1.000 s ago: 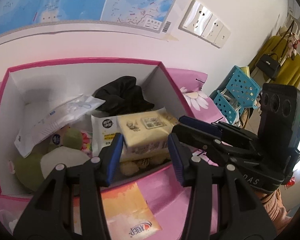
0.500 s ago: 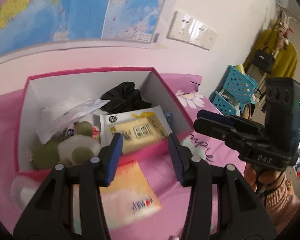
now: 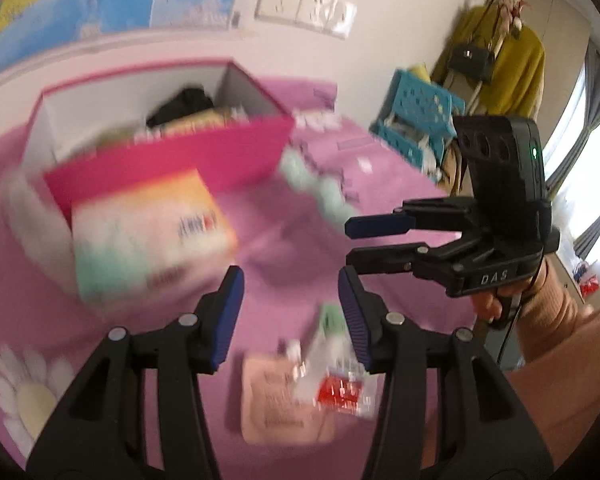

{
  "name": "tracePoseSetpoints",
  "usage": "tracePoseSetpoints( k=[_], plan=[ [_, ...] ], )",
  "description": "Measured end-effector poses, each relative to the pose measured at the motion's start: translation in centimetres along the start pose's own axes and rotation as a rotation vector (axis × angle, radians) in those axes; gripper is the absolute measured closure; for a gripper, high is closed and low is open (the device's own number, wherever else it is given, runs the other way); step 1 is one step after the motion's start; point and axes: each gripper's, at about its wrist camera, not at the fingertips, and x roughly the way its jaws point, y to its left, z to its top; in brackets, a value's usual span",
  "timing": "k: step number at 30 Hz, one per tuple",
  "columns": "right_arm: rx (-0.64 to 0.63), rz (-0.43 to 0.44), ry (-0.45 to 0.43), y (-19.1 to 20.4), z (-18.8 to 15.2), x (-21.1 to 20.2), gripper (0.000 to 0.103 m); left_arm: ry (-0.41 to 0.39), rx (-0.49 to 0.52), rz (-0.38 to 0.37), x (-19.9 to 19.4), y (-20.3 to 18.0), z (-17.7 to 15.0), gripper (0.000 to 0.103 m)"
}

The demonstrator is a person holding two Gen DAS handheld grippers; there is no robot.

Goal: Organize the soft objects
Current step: 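Move the right gripper down to the white-green medical tape packet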

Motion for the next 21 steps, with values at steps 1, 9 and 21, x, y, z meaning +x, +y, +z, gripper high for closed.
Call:
tracePoseSetpoints(
  k=[1,9,21],
  plan=[
    [0.005,0.002,0.025,0.1,-0.8,0.3,0.056,0.025,-0.007,-0.011,0.2,-0.1,-0.9,0.052],
    [0.064,0.012,0.137,-0.3,-5.2,2.1,0.056,0.143,-0.096,-0.096,0.9,-0.6,-5.8,0.052],
    [0.062,0.031,0.13,0.3,-6.3,2.1,0.056,0.282,-0.181,-0.263,2.3,-2.0,-8.3,0.052]
  ],
)
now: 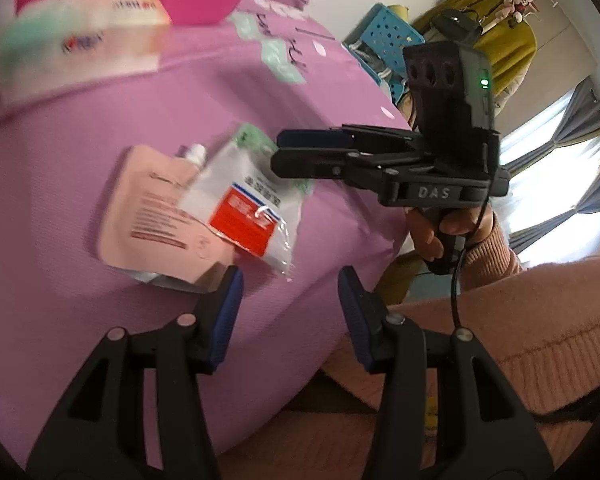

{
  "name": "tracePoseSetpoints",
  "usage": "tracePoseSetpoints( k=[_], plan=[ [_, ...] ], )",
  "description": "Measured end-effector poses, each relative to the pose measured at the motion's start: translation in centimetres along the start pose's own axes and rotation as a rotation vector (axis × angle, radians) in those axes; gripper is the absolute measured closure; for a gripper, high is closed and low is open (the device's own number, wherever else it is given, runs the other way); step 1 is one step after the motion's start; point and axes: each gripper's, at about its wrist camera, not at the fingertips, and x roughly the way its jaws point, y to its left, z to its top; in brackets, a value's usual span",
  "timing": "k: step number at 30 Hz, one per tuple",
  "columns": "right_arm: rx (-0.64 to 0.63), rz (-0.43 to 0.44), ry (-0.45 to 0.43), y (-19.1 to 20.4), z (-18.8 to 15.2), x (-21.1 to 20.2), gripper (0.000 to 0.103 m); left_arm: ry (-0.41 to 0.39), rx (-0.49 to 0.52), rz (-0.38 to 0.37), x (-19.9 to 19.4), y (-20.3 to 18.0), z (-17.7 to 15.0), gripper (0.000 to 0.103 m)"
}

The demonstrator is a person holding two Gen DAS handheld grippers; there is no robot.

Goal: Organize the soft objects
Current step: 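Move the right gripper down to the white-green medical tape packet, then grasp the tape packet with the right gripper and lift it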

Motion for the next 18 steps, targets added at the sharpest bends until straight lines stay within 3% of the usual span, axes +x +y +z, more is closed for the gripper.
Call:
tracePoseSetpoints(
  k=[4,11,13,18],
  plan=[
    [-0.003,0.006,-0.001,0.4,-0.4,0.0,0.056,0.013,-0.026,-0.017,1.3,-0.1,1.4,0.052],
    [0.028,0.031,-0.019,0.3,-0.6,0.0,0.051,-0.045,-0.083,0.041,1.3,0.6,3.1,0.053],
    [0.035,0.036,-0.025,0.3,-0.5,0.1,0.051,-0.069,-0.078,0.071,1.0,0.6,3.7,0.066],
    [0.069,0.05,-0.044,-0.1,-0.4,0.1,0.052,-0.103,-0.041,0.159,0.2,0.7,4.5,0.077]
  ],
)
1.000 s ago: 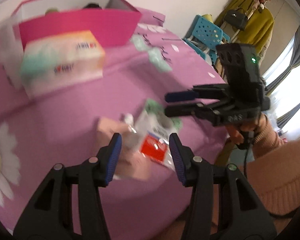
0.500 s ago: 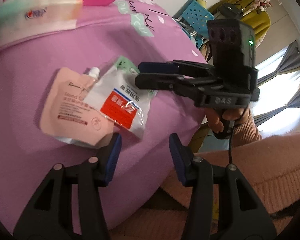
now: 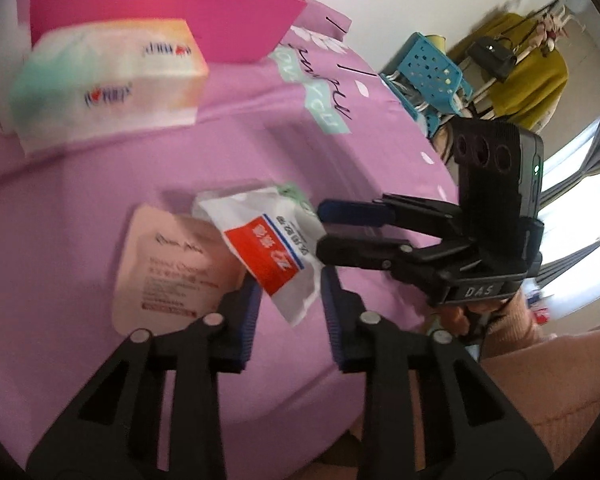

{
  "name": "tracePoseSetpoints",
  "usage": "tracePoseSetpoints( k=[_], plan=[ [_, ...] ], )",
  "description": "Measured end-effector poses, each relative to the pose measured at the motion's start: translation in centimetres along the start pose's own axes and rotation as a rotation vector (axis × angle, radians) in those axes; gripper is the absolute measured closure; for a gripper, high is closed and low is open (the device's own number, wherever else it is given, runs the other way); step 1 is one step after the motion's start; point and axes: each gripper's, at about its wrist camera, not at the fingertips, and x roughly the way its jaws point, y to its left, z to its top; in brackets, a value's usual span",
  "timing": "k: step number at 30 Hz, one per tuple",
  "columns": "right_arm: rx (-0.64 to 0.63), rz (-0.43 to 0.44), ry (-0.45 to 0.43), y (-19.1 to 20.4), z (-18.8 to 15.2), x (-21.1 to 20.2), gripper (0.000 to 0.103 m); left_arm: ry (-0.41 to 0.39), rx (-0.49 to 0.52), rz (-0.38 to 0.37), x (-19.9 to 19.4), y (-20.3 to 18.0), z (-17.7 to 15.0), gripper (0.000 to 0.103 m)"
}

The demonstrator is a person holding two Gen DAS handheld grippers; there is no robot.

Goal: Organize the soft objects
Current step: 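Grasp the tape packet with the right gripper and lift it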

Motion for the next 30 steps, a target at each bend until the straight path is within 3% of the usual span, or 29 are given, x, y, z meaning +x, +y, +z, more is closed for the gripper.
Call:
tracePoseSetpoints(
  k=[5,9,16,17,19,21,30],
  plan=[
    [0.035,0.003,-0.021,-0.4,0.2,-0.1,0.052,-0.02,0.05,0.037,0.1,0.2,-0.2,0.079],
    [0.055,0.015,-0.036,-0.6,0.4,-0.1,0.052,-0.032,0.069,0.043,-0.3,1.1,-0.7,0.087],
    [0.051,0.039,-0.042,-0.5,0.7,0.2,0.05,-0.033,0.08,0.05,0.0,1.3,-0.8,0.087],
    [0.052,0.038,-0.043,-0.6,0.7,0.1,0.052,-0.031,0.077,0.048,0.0,1.3,-0.8,0.087],
    [0.056,0.048,-0.033,-0.7,0.6,0.1,0.068,-0.025,0.069,0.041,0.2,1.2,-0.7,0.087],
    [0.06,0.032,-0.029,-0.9,0.4,0.2,0.074,-0.024,0.066,0.045,0.4,1.1,-0.5,0.087],
    [0.041,0.018,-0.074,-0.2,1.1,-1.0,0.079,-0.055,0.065,0.033,-0.2,0.7,0.5,0.087]
  ],
)
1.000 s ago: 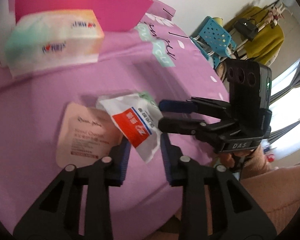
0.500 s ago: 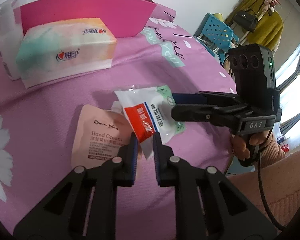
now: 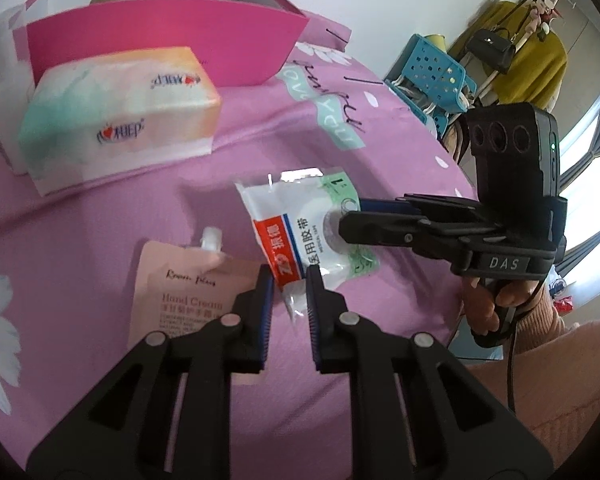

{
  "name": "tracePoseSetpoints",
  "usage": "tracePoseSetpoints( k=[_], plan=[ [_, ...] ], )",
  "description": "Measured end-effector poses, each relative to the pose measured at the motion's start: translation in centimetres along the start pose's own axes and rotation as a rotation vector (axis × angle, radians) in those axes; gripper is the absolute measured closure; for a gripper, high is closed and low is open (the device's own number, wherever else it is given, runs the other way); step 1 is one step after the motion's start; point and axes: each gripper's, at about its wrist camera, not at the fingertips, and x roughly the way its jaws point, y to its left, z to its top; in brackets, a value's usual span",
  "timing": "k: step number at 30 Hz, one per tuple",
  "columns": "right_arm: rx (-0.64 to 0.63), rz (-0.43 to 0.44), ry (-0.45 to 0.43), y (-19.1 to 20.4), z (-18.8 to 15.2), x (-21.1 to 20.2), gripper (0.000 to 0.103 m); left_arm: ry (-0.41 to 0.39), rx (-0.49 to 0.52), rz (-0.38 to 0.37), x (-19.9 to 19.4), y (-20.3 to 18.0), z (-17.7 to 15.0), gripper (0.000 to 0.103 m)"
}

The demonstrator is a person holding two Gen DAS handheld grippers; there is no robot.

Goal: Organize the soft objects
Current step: 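Grasp the tape packet with the right gripper and lift it, then carry the tape packet over the pink box with the right gripper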

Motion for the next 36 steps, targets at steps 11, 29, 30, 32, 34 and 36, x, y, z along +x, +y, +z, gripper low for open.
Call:
tracePoseSetpoints(
  k=[11,29,30,32,34,36],
  plan=[
    [-0.04,-0.022,-0.056,0.6,3.0,-1.1,0.079,-0.068,0.052,0.048,-1.7,-0.8,2.9,0.085],
    [-0.113,-0.057,-0.174,1.4,9.6,-2.7,0.079,-0.18,0.105,0.084,-3.7,-0.7,9.9,0.085],
    [-0.116,-0.059,-0.18,1.3,10.1,-2.8,0.079,-0.187,0.108,0.084,-3.7,-0.8,10.5,0.085],
    [-0.126,-0.067,-0.198,1.4,10.8,-3.0,0.079,-0.195,0.108,0.087,-3.8,-0.7,11.1,0.085],
    [-0.129,-0.073,-0.207,1.4,11.4,-3.1,0.079,-0.203,0.104,0.086,-3.7,-0.5,11.9,0.085],
    [-0.138,-0.081,-0.217,1.3,12.4,-3.0,0.079,-0.209,0.097,0.084,-3.7,-0.1,12.7,0.085]
  ],
)
